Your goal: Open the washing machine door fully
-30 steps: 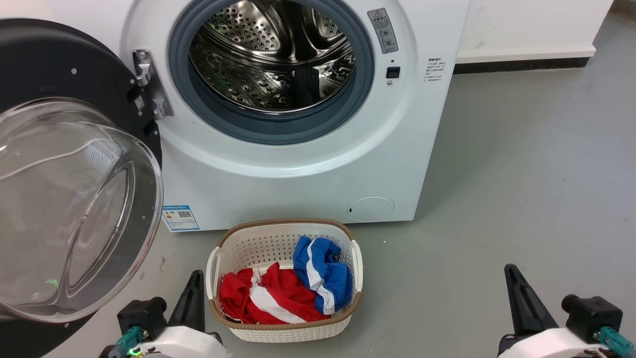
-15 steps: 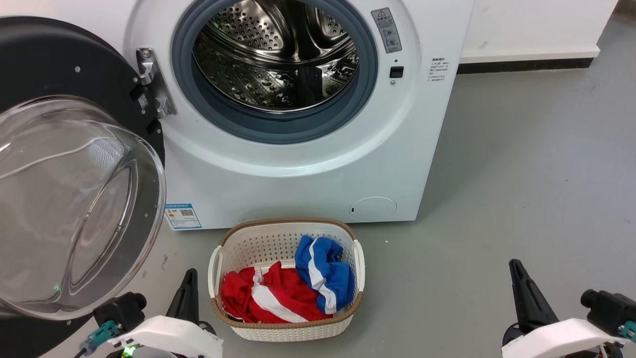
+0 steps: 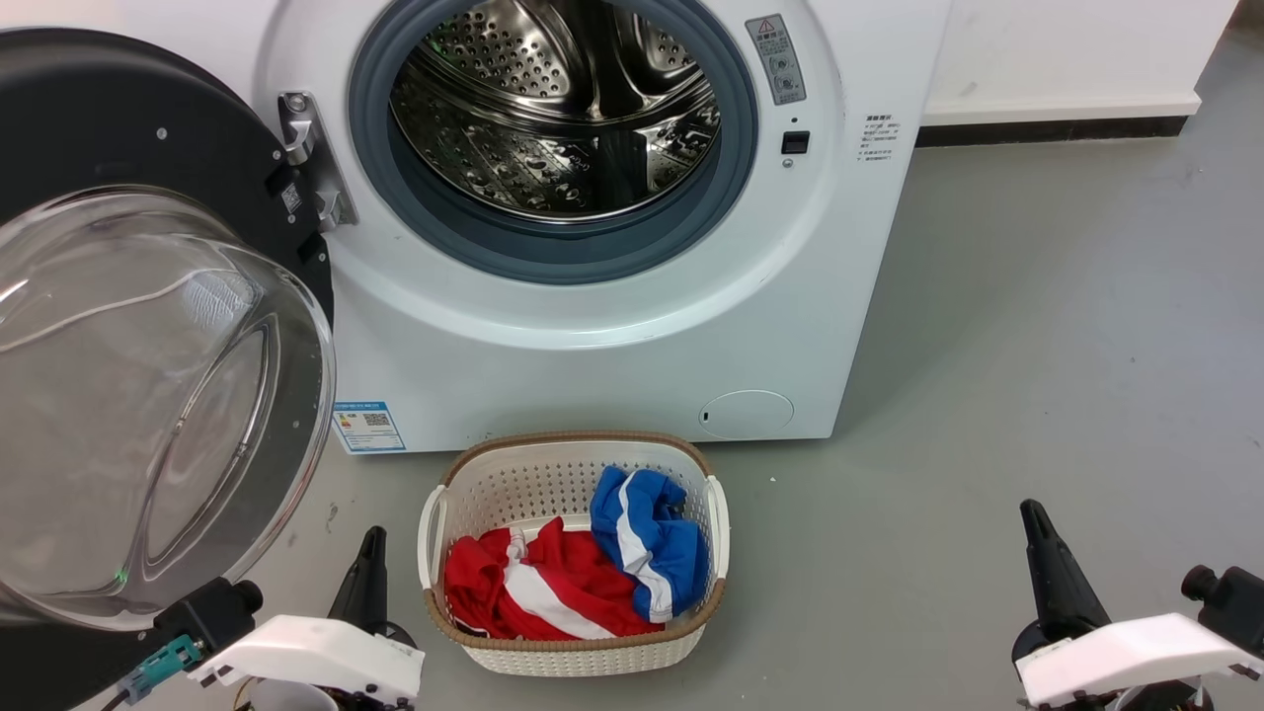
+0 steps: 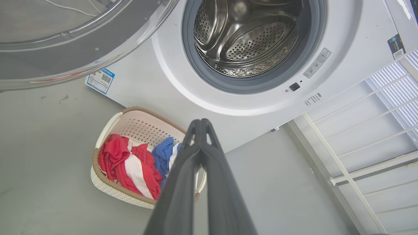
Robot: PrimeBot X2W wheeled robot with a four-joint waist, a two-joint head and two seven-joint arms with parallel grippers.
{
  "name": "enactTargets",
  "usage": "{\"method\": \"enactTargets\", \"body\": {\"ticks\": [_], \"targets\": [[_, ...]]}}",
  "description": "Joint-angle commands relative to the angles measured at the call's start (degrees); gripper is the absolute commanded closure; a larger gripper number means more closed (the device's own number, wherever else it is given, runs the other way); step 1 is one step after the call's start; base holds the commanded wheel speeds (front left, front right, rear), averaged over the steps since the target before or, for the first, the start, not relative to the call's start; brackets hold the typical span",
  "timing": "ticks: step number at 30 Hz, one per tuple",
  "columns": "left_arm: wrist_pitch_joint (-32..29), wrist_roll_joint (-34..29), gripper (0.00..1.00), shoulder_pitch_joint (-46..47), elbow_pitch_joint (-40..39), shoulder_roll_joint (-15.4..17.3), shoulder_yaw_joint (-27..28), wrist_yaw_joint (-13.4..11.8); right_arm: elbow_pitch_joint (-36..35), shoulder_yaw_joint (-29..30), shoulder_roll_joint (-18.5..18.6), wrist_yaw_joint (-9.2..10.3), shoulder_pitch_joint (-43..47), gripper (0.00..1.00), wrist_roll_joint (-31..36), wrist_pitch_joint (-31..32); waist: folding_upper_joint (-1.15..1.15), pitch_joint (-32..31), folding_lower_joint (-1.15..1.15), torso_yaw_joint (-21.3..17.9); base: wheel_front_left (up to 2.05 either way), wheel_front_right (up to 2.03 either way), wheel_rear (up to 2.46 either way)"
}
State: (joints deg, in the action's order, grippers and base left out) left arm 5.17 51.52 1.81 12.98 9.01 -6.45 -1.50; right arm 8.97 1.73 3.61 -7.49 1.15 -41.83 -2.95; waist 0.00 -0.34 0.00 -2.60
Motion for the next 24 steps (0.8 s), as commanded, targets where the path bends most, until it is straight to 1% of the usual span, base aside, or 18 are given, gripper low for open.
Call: {"method": "enactTargets", "body": {"ticks": [1, 9, 24], "targets": [[-0.52, 1.89, 1.00, 1.89, -0.52, 0.05, 0.97, 0.50, -0.39, 0.24, 0.48, -0.01, -1.63, 1.00, -2.63, 0.23, 0.00, 0.01, 0.00, 0.05, 0.00, 0.00, 0.00], [-1.95, 6.91, 1.00, 2.23, -0.34, -0.79, 2.53, 1.62, 0.31, 0.54, 0.56, -0.01, -2.33, 1.00, -9.07, 1.20, 0.00, 0.06, 0.00, 0.29, 0.00, 0.00, 0.00], [-4.21, 14.76, 1.00, 2.96, -0.03, -1.97, 4.95, 3.34, 1.33, 1.10, 0.62, -0.01, -3.61, 1.00, -19.04, 2.78, 0.00, 0.14, 0.00, 0.69, 0.00, 0.00, 0.00]]}}
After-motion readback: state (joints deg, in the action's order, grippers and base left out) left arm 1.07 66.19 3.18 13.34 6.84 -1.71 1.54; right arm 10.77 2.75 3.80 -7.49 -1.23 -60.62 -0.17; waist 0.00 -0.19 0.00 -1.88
